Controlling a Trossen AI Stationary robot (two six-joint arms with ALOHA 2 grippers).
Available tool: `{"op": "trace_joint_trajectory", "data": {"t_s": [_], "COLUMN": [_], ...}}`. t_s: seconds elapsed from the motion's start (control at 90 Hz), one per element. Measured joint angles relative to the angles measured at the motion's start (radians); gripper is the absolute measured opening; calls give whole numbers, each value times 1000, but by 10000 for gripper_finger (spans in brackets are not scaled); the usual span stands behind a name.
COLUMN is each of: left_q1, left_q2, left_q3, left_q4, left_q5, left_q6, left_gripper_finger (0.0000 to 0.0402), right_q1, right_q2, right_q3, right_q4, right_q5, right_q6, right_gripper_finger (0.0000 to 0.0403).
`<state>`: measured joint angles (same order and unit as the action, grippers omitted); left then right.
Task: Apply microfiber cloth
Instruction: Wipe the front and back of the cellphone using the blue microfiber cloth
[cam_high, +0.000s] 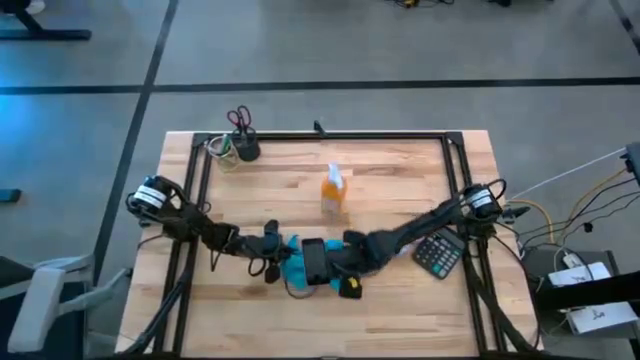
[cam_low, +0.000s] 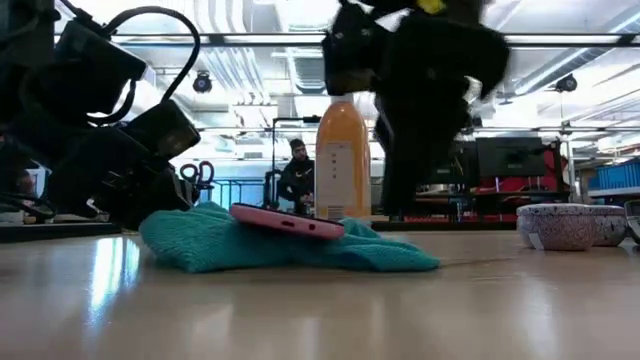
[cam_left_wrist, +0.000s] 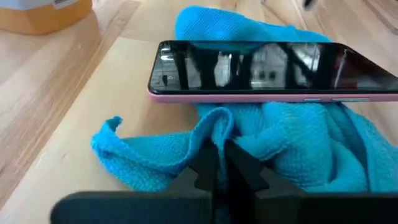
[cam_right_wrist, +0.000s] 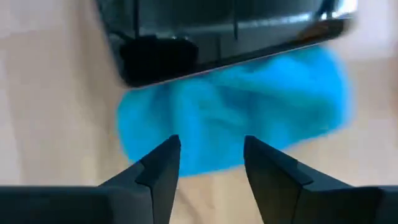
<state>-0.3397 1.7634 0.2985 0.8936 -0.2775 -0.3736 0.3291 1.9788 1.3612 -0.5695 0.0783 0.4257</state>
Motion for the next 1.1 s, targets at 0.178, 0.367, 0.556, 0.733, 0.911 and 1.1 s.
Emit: {"op": "trace_joint_trajectory", "data": {"t_s": [0.178, 0.367, 0.556, 0.733, 0.911, 1.1], "left_q1": [0, 0, 0, -1, -1, -1], "left_q2": [0, 0, 0, 0, 0, 0], "left_q3": [0, 0, 0, 0, 0, 0], "left_q4": [5, 5, 5, 5, 5, 11], "left_q5": [-1, -1, -1, -1, -1, 0], "left_q6": [-5, -5, -5, -5, -5, -5], "left_gripper_finger": [0, 0, 0, 0, 0, 0], "right_q1": [25, 27, 30, 28, 29, 29], "right_q2": [41, 41, -17, -80, -109, -80], "right_q3": [-51, -40, 18, 56, 97, 98], "right_q4": [103, 100, 1, -65, -44, 117], "right_q5": [9, 9, 59, 82, 45, -34], "right_q6": [89, 70, 39, 19, -22, -79], "right_gripper_finger": [110, 11, 1, 0, 0, 0]}}
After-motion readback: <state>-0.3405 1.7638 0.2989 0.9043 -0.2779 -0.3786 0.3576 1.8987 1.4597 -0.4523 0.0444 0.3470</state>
